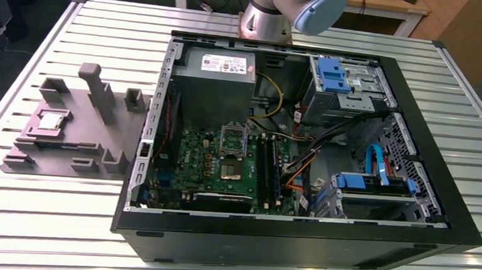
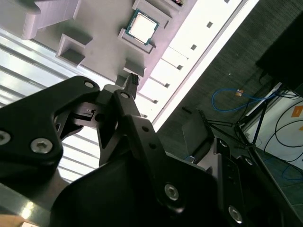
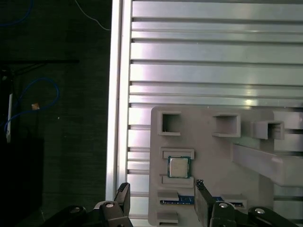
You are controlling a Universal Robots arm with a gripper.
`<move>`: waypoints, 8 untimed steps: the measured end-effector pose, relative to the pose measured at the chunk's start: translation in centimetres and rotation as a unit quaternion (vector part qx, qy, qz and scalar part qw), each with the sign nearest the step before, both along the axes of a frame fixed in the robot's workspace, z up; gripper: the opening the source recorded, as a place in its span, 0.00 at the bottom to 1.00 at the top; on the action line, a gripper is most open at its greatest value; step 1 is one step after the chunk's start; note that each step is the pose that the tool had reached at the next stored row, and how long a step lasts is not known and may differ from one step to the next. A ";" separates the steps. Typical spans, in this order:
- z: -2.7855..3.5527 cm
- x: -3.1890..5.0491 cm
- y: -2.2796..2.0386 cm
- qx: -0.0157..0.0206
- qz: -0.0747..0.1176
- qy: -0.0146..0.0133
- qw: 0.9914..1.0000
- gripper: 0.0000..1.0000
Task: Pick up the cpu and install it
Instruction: 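Pick up the cpu and move it towards the insertion slot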
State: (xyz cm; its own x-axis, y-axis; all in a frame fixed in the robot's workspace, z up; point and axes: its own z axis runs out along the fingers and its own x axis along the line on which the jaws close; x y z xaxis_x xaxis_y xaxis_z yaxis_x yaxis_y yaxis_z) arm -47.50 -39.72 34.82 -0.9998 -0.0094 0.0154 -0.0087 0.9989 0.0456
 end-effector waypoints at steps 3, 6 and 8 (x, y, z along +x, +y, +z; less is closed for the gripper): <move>-0.08 0.00 0.00 0.000 0.000 0.000 1.000 0.65; -0.14 0.00 0.00 0.000 0.000 0.000 1.000 0.65; -0.19 0.00 0.00 0.000 0.000 0.000 1.000 0.65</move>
State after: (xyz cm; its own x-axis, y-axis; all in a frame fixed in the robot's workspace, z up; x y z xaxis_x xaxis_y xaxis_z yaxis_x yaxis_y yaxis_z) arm -47.50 -39.72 34.62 -0.9998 -0.0094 0.0156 -0.0086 0.9989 0.0455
